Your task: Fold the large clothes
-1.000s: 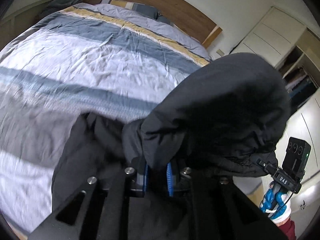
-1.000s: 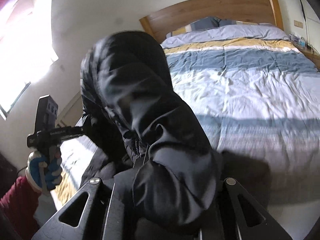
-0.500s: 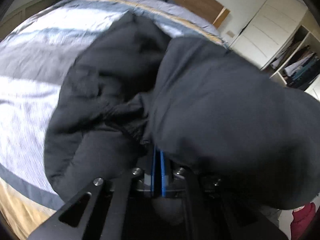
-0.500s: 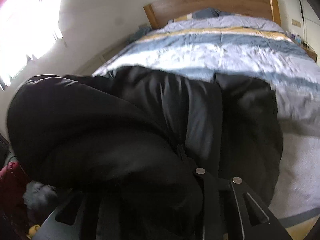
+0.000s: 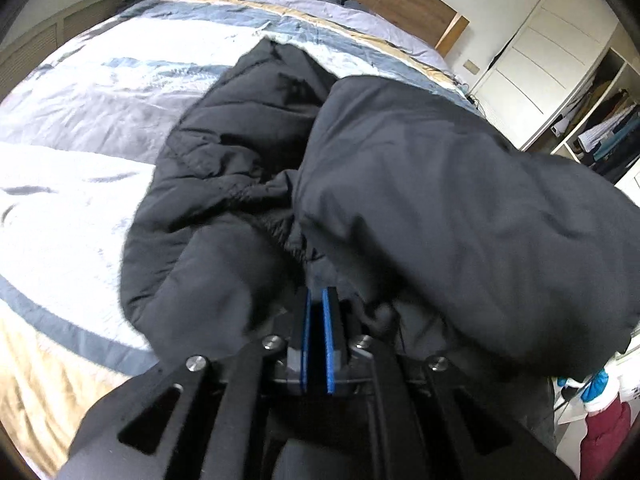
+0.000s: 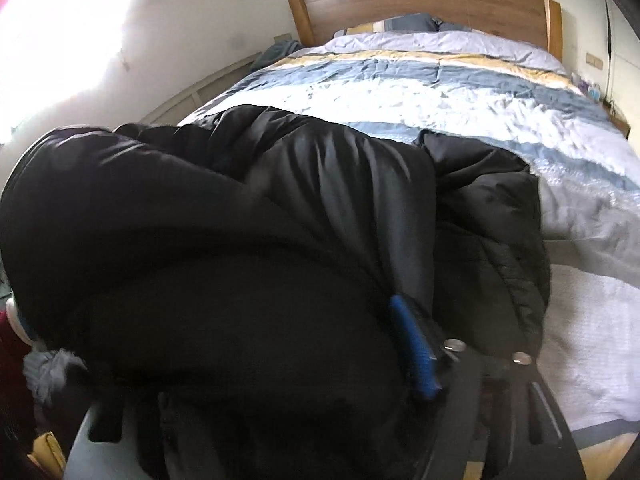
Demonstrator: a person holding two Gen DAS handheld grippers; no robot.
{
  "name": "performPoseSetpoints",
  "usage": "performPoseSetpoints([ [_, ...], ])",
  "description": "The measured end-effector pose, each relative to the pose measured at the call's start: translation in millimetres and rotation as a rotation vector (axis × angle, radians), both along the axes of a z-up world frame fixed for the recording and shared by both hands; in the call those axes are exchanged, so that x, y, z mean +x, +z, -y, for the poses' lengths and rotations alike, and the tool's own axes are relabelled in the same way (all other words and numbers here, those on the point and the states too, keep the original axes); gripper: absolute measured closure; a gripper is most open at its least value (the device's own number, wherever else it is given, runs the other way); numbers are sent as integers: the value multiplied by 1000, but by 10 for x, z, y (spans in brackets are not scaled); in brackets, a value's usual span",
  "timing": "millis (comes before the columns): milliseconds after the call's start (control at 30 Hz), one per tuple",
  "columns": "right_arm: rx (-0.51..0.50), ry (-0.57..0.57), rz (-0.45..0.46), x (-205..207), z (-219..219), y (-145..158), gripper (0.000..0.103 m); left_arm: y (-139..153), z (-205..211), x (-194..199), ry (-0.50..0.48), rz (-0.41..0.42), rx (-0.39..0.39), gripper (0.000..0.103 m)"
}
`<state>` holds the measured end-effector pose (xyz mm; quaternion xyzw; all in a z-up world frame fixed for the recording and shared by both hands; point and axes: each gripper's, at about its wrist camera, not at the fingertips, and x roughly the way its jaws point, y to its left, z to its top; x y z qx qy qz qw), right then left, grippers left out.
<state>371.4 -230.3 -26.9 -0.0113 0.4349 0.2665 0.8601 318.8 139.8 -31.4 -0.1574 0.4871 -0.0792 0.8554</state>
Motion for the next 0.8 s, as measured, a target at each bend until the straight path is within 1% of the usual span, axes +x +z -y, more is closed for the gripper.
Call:
performPoseSetpoints([
  [33,-7,-1,1,-31,27,12,22,52,-10,-38,-2,5,5,96],
  [133,-15,-3,-8,-129,144,36,22,231,-74,-151,2,27,10,92],
  [200,-6,-3,-16,-233,239,104,22,383,-166,-205,15,51,10,82],
  [300,16,-1,-6,-315,375,286,22,635,-263,-198,30,105,-11,71],
  [400,48,-1,30,-313,399,549,22,868,-273,31,35,147,-36,68],
  [500,77,15,74,-135,273,787,22,1024,-137,344,17,173,-8,67],
  [567,89,30,96,38,115,907,22,1062,-73,510,1,183,-8,67],
  [633,101,51,108,206,-60,962,22,1074,51,743,-17,185,-6,67],
  [733,105,86,110,440,-335,951,22,978,250,994,-43,177,7,67],
  [800,106,112,100,589,-539,886,22,891,387,1139,-69,170,6,67],
])
